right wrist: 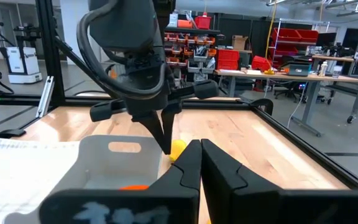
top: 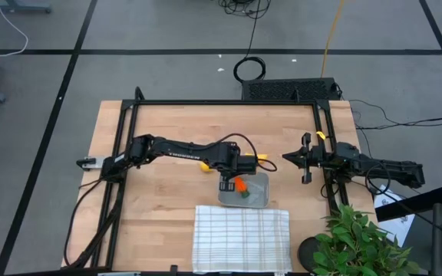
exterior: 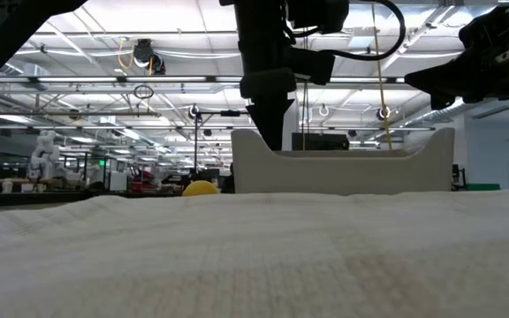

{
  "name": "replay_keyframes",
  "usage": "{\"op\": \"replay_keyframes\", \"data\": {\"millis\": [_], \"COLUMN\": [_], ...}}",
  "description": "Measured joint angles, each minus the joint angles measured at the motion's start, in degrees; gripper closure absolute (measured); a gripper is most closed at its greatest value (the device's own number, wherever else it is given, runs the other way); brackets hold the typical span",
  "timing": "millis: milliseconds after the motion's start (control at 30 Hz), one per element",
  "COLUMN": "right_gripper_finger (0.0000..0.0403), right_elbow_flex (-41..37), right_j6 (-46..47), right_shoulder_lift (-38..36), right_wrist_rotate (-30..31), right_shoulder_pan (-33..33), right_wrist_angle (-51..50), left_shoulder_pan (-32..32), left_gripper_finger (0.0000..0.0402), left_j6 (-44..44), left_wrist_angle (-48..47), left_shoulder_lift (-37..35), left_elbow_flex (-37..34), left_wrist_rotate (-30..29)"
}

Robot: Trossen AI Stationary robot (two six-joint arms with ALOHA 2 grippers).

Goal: Pick and placing Produce into tupperware
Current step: Adjust the gray bin, then put the banana into the gray bin

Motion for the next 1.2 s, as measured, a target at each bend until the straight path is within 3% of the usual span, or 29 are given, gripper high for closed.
{"op": "replay_keyframes", "data": {"millis": [167, 367, 1200], "right_gripper_finger": [0.0403, 0.0403, 0.0403], "right_elbow_flex": [-0.01, 0.0, -0.06], "right_j6": [0.0, 0.02, 1.16], "right_shoulder_lift": [0.0, 0.0, 0.7], "right_wrist_rotate": [0.0, 0.0, -0.22], "right_shoulder_pan": [-0.01, 0.0, -0.01], "right_wrist_angle": [0.0, 0.0, 0.45], "left_shoulder_pan": [0.0, 0.02, 0.02], "left_gripper_finger": [0.0391, 0.0394, 0.04], "left_j6": [1.03, 4.88, 10.41], "left_wrist_angle": [0.18, 1.29, 4.64], "left_shoulder_lift": [0.0, -0.67, -18.76], "left_elbow_flex": [0.0, 0.0, -0.6], "left_wrist_rotate": [-0.93, -6.98, -2.65]}}
